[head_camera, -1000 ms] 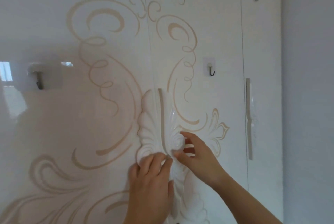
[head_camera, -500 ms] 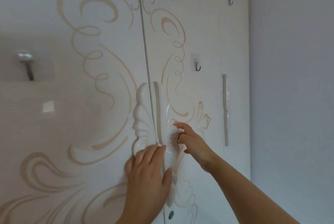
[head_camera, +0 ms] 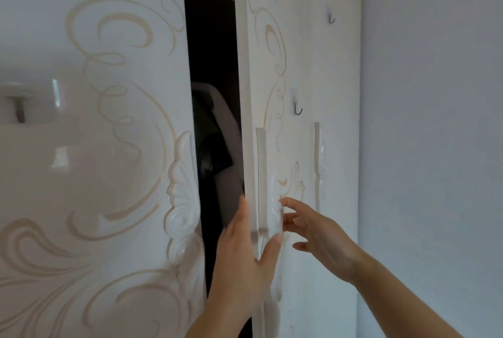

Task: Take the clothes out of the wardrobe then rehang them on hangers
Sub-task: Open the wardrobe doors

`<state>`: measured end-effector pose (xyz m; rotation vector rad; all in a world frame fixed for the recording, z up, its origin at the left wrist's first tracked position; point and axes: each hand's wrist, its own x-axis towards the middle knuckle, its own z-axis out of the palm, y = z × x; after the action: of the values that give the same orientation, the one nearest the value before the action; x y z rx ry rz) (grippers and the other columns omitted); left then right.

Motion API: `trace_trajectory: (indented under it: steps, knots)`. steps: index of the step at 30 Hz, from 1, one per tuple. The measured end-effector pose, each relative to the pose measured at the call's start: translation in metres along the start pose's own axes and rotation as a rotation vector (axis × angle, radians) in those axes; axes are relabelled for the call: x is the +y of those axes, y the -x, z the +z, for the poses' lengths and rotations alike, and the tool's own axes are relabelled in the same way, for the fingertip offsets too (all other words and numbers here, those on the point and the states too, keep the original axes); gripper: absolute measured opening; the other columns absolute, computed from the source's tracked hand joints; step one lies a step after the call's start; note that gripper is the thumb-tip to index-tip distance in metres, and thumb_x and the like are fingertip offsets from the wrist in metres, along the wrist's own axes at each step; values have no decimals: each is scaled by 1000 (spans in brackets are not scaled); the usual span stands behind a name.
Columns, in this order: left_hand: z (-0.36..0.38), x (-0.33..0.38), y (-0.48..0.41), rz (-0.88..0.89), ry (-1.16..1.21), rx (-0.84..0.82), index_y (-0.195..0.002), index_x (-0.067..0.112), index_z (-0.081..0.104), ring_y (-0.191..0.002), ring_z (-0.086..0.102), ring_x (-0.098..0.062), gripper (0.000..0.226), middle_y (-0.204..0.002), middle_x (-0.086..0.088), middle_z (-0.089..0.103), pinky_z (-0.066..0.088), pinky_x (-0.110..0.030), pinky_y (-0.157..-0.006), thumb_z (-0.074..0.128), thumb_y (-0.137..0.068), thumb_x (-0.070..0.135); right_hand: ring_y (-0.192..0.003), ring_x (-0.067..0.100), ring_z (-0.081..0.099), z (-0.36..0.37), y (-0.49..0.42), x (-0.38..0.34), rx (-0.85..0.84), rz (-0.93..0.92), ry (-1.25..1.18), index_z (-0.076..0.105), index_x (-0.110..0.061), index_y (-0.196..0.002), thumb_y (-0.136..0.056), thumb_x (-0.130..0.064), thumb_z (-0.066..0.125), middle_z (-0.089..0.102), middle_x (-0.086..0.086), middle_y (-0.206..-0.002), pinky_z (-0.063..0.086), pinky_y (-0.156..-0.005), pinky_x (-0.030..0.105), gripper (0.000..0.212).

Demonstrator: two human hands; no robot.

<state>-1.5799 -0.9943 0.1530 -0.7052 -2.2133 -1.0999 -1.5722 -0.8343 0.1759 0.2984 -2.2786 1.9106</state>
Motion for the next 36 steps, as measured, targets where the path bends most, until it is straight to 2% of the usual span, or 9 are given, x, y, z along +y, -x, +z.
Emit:
trace_trajectory:
  steps: [3,7,10,14,16,18,23,29,36]
  knots:
    - [13,16,10,15,133,12,-132,55,-5,-112,19,30,80,-129,44,18,19,4,-90,57,-82,50,-104,10,61,-25,18,-2,4,-16,5,65,-42,-107,-85,-51,45,65,-6,-111,45,-96,34,32]
    - [37,37,16,51,182,43,-133,44,-9,-113,16,31,95,-134,37,12,12,12,-86,37,-55,72,-107,2,59,-56,41,-19,219,-217,101,54,-49,-117,-83,-61,49,60,-17,-117,44,-101,35,37]
    - [54,47,16,169,33,26,-149,13,12,-122,33,4,106,-135,9,44,16,5,-93,44,-61,64,-111,-4,54,-73,57,-49,426,-468,245,51,-49,-122,-81,-53,52,58,-25,-116,43,-98,26,41]
    - [73,70,15,229,-93,37,-149,19,12,-101,59,-2,90,-118,1,60,43,-3,-64,33,-77,68,-122,-9,40,-80,66,-86,526,-760,764,40,-48,-130,-85,-53,44,42,-35,-128,31,-98,5,46]
    - [85,82,13,286,-111,60,-148,20,13,-103,51,-10,82,-119,-2,59,48,-10,-65,19,-84,71,-127,2,38,-82,63,-98,576,-900,1066,42,-37,-135,-88,-45,44,45,-18,-135,29,-103,12,47]
    - [103,92,10,354,-135,73,-142,16,21,-101,47,-11,82,-123,-1,47,40,-20,-84,27,-81,70,-132,19,38,-87,59,-105,590,-995,1254,46,-27,-135,-88,-35,47,46,1,-139,33,-108,31,48]
    - [140,122,7,432,-195,-14,-142,17,22,-106,52,-13,92,-128,-5,56,49,-22,-81,40,-66,64,-133,33,37,-123,49,-102,580,-1014,1620,55,-21,-129,-81,-22,56,50,11,-137,24,-111,47,48]
    - [190,143,-13,420,-283,-88,-149,17,1,-108,63,-19,96,-129,0,58,55,-40,-74,36,-72,63,-126,33,47,-200,55,-86,624,-848,1877,62,-20,-122,-71,-16,70,56,13,-130,16,-114,42,52]
    - [246,156,-50,334,-314,-167,-146,29,-14,-126,49,-22,83,-146,-5,40,46,-43,-94,19,-80,65,-119,34,54,-268,52,-70,695,-747,1978,68,-18,-113,-66,-16,71,62,15,-121,22,-103,56,47]
